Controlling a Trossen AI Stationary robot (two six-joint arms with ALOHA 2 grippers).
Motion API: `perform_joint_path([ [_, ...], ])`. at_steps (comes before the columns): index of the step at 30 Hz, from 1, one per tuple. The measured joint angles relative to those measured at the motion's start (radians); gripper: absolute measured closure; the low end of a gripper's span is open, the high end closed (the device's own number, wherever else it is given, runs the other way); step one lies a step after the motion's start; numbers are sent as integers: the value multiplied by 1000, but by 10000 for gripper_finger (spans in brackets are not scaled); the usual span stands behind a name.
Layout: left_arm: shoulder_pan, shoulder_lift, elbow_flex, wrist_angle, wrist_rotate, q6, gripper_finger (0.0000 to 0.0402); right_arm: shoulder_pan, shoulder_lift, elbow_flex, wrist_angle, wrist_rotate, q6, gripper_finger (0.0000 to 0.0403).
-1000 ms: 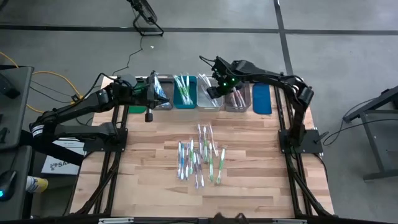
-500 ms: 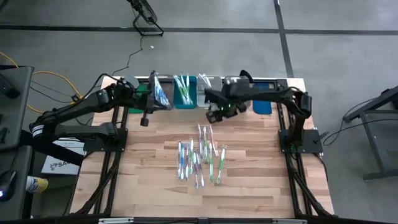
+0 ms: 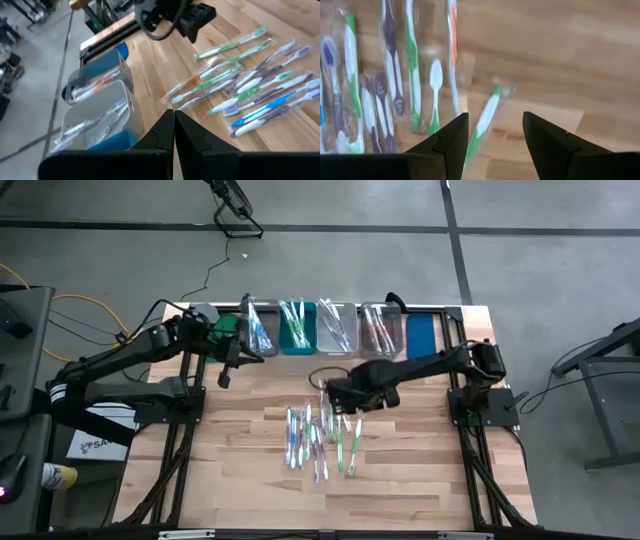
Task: Pick & Place Toothbrushes
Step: Put the green toothbrush into the blue bin
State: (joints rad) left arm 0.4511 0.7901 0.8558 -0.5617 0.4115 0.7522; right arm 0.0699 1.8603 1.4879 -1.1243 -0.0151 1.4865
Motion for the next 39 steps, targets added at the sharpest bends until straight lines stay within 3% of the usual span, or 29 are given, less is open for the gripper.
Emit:
perform_joint_path([
  [8, 0, -57, 0, -46, 7, 49, 394, 137, 0, 0, 4, 36, 271, 223],
  [17, 0, -116, 0, -91, 7, 55, 394, 231, 45, 0, 65, 35, 449, 223],
  [32, 0, -187, 0, -155, 6, 52, 394, 274, 161, 1, 220, 11, 511, 223],
  [39, 0, -187, 0, -164, 5, 52, 394, 277, 192, -1, 187, 6, 532, 223],
])
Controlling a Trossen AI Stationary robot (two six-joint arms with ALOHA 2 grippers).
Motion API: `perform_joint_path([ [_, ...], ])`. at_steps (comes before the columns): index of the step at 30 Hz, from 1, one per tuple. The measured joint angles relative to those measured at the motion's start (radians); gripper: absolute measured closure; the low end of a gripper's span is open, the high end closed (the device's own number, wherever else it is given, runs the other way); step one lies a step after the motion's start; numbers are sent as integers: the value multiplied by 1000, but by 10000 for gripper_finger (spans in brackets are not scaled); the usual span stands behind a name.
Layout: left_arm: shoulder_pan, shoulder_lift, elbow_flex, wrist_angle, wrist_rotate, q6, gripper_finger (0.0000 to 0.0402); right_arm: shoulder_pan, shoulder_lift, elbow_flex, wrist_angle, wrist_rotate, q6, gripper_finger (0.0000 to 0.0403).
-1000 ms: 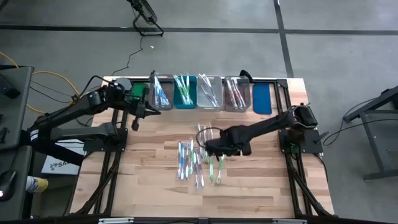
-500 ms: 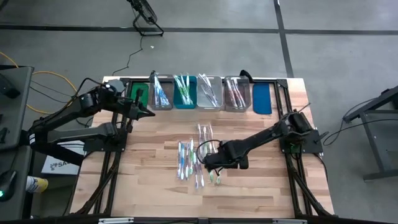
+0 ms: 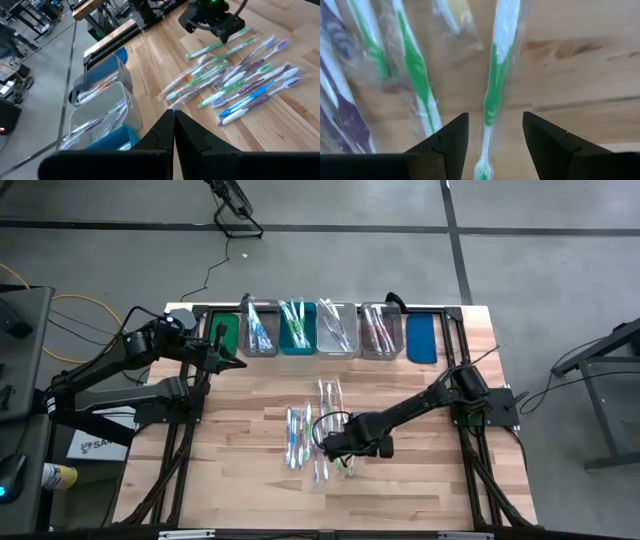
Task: Pick & Place Toothbrushes
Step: Put the green toothbrush into the blue bin
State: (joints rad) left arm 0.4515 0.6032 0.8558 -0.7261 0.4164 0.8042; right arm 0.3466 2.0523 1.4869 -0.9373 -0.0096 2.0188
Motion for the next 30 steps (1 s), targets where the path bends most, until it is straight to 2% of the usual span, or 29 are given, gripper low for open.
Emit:
perform_joint_path([
  [10, 0, 0, 0, -10, -2, -1, 394, 7, 48, 2, 31, -54, -4, 229],
  [14, 0, 1, 0, -10, -2, 0, 394, 7, 48, 2, 27, -54, -7, 270],
  [21, 0, 2, 0, -9, -7, 3, 394, 7, 49, 2, 19, -77, -88, 384],
  [26, 0, 9, 0, -7, -11, 3, 394, 7, 32, -1, -31, -130, -147, 396],
  [30, 0, 32, 0, 6, -21, 3, 394, 8, -30, 0, -74, -116, -165, 400],
])
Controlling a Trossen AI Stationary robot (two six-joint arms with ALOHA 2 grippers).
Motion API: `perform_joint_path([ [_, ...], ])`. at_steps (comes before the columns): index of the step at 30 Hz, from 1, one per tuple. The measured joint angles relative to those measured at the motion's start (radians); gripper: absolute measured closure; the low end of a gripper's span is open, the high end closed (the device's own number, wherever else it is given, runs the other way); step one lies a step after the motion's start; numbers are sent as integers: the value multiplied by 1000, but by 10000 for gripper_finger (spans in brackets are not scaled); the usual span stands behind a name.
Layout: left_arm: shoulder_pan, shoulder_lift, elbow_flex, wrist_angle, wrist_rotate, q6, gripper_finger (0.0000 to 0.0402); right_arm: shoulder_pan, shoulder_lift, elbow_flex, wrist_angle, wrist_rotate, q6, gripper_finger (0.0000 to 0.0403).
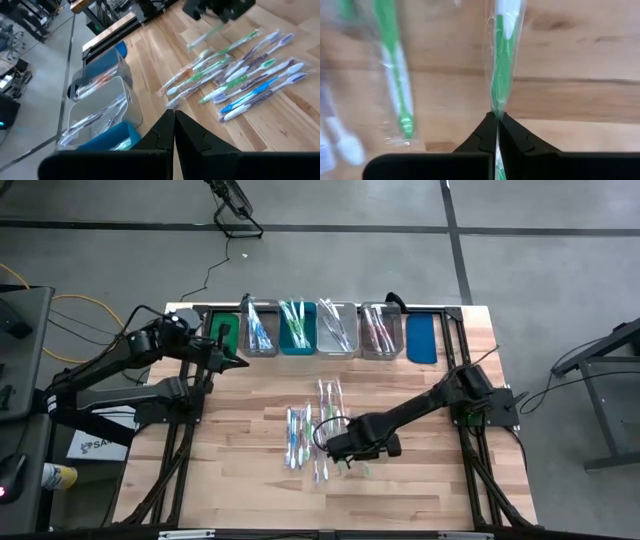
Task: Pick & Place Toothbrushes
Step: Put the green toothbrush into the blue bin
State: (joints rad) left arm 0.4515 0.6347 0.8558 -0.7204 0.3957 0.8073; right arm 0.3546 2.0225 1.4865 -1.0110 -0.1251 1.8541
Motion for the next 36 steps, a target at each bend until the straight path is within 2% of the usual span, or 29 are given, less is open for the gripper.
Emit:
perform_joint_path([
  [6, 0, 83, 0, 47, 20, -3, 393, -4, -141, 1, -131, 127, -1, 401],
  [10, 0, 182, 0, 120, 85, -34, 377, -17, -247, 1, -247, 253, -3, 401],
  [16, 0, 325, 0, 353, 181, -179, 288, -95, -403, 1, -383, 462, -148, 401],
  [22, 0, 440, 0, 689, 225, -375, 213, -252, -505, 1, -385, 630, -476, 401],
  [25, 8, 489, 0, 855, 224, -472, 200, -353, -528, 1, -343, 651, -664, 401],
  [29, 43, 542, 1, 1000, 224, -595, 197, -481, -536, 1, -219, 625, -939, 401],
  [36, 121, 595, 1, 1091, 222, -708, 197, -690, -535, 1, 34, 444, -1363, 401],
])
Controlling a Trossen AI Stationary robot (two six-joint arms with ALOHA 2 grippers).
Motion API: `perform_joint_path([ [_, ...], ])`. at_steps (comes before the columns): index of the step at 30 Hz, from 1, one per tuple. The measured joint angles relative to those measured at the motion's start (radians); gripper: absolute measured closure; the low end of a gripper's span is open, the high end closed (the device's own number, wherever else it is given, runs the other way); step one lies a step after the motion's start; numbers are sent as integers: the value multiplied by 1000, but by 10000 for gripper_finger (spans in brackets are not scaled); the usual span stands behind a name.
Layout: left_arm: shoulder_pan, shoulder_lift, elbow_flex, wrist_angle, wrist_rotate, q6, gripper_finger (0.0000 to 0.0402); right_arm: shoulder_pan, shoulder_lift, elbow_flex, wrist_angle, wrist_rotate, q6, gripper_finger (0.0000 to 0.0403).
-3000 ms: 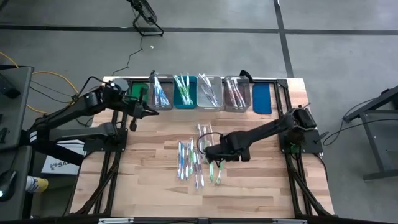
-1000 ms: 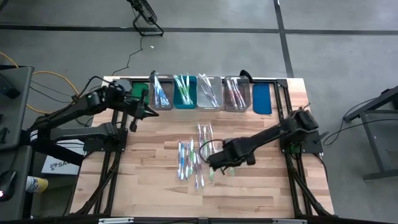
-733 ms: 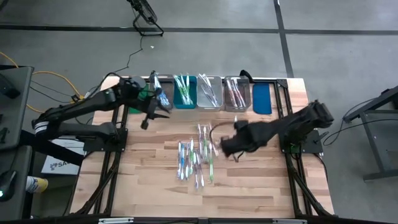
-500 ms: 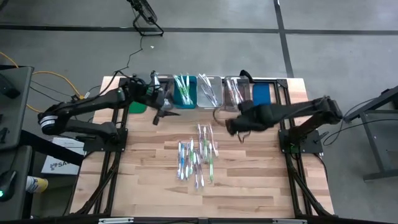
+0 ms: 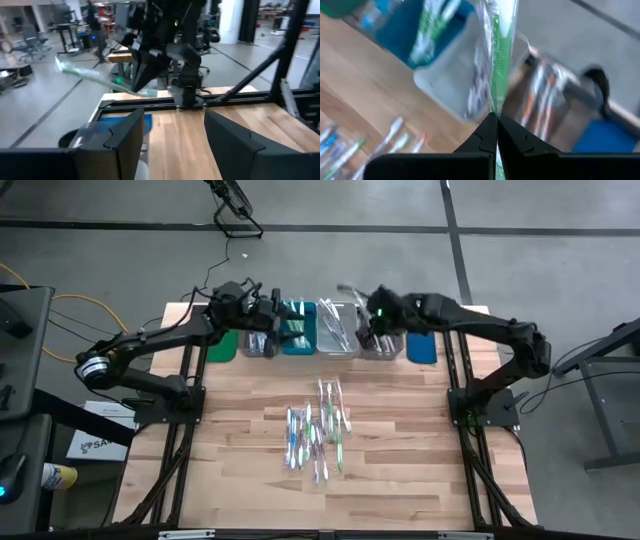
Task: Pick & Place Toothbrushes
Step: Put the green toothbrush into the blue bin
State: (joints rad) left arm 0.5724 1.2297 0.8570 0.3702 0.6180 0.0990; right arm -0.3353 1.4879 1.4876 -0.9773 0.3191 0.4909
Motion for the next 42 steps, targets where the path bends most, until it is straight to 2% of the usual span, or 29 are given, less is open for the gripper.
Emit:
perform_joint_path([
  [5, 19, 1, 0, 19, -42, -21, 197, -108, 3, 0, 204, -209, -223, 401],
  [10, 17, 1, 0, 90, -101, -55, 197, -151, 37, 0, 413, -415, -371, 400],
  [14, 17, 1, 0, 103, -158, -85, 197, -149, 58, 0, 526, -495, -448, 400],
  [19, 17, 1, 0, 153, -175, -131, 197, -150, 60, 0, 601, -572, -521, 400],
  [24, 17, 1, 0, 205, -184, -156, 197, -150, 60, 0, 641, -597, -546, 400],
  [28, 17, 1, 0, 213, -209, -164, 197, -127, 85, 1, 727, -666, -543, 400],
  [36, 17, 1, 0, 214, -199, -163, 197, -69, 168, -1, 846, -642, -528, 400],
  [42, 17, 1, 0, 221, -171, -161, 198, -64, 179, 0, 846, -623, -517, 400],
])
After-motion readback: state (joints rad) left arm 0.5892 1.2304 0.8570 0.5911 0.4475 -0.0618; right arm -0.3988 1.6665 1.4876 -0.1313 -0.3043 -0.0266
